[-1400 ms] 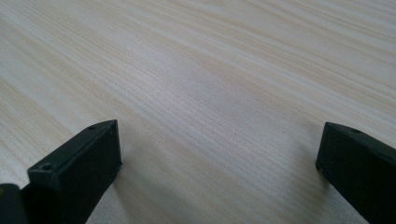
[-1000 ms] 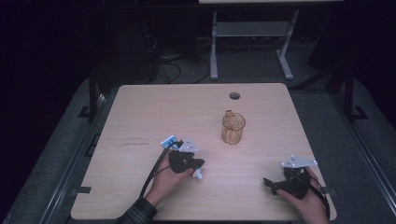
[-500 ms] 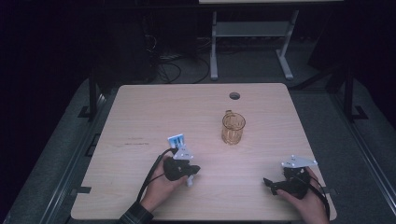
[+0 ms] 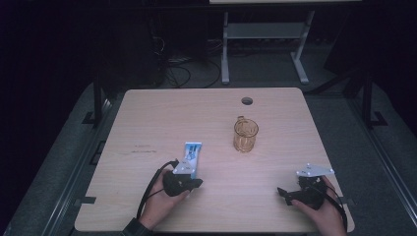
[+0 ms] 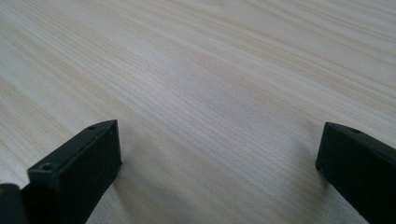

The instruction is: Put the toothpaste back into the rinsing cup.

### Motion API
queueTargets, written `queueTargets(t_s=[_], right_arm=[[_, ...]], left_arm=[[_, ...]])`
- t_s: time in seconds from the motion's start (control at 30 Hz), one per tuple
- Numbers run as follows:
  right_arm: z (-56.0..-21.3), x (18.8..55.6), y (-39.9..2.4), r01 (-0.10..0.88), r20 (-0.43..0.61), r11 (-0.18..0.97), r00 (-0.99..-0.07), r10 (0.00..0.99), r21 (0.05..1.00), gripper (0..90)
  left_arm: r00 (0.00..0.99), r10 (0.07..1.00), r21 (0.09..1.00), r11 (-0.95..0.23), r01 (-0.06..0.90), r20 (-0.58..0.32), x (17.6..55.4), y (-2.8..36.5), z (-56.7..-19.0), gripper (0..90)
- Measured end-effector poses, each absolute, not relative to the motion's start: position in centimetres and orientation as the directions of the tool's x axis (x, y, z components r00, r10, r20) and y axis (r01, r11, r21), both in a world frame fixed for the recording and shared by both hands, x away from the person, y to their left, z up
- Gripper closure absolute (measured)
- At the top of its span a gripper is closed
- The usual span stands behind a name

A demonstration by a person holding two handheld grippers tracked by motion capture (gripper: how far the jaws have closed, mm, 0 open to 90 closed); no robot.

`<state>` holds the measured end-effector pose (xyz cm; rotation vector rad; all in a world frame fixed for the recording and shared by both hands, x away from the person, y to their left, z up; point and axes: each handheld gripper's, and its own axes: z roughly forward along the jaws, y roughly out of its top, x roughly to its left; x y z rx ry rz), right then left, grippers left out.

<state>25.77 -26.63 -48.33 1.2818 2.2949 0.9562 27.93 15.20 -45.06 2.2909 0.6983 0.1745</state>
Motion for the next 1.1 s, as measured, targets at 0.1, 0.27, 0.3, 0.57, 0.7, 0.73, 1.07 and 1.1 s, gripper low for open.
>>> queueTargets(t_s=[0.1, 0.27, 0.3, 0.57, 0.7, 0.73, 1.07, 1.1], right_arm=[[-48.3, 25.8, -26.6, 0.615, 0.027, 0.365, -0.534, 0.845, 0.699, 0.0], [-48.3, 25.8, -26.6, 0.614, 0.027, 0.366, -0.534, 0.845, 0.699, 0.0], [-48.3, 25.8, -26.6, 0.615, 0.027, 0.365, -0.533, 0.845, 0.699, 0.0], [-48.3, 25.8, -26.6, 0.615, 0.027, 0.365, -0.533, 0.845, 0.699, 0.0], [-48.3, 25.8, -26.6, 0.615, 0.027, 0.365, -0.533, 0.845, 0.699, 0.0], [-48.3, 25.8, -26.6, 0.615, 0.027, 0.366, -0.534, 0.845, 0.699, 0.0], [-48.3, 25.8, -26.6, 0.615, 0.027, 0.365, -0.533, 0.845, 0.699, 0.0], [-48.3, 25.8, -26.6, 0.615, 0.027, 0.365, -0.533, 0.845, 0.699, 0.0]], left_arm=[[0.838, 0.541, 0.678, -0.591, 0.438, -0.07, 27.7, 15.9, -45.0, 90.0], [0.827, 0.56, 0.676, -0.589, 0.443, -0.054, 27.4, 17.0, -44.9, 90.0], [0.825, 0.563, 0.674, -0.59, 0.445, -0.051, 27.4, 17.2, -44.9, 90.0], [0.806, 0.59, 0.673, -0.583, 0.456, -0.036, 26.8, 19.2, -44.7, 90.0], [0.797, 0.603, 0.675, -0.573, 0.465, -0.037, 26.6, 19.9, -44.7, 90.0], [0.795, 0.605, 0.674, -0.575, 0.465, -0.033, 26.6, 20.2, -44.6, 90.0], [0.777, 0.629, 0.679, -0.559, 0.475, -0.026, 26.3, 21.7, -44.4, 90.0], [0.777, 0.629, 0.679, -0.559, 0.475, -0.026, 26.3, 21.7, -44.4, 90.0]])
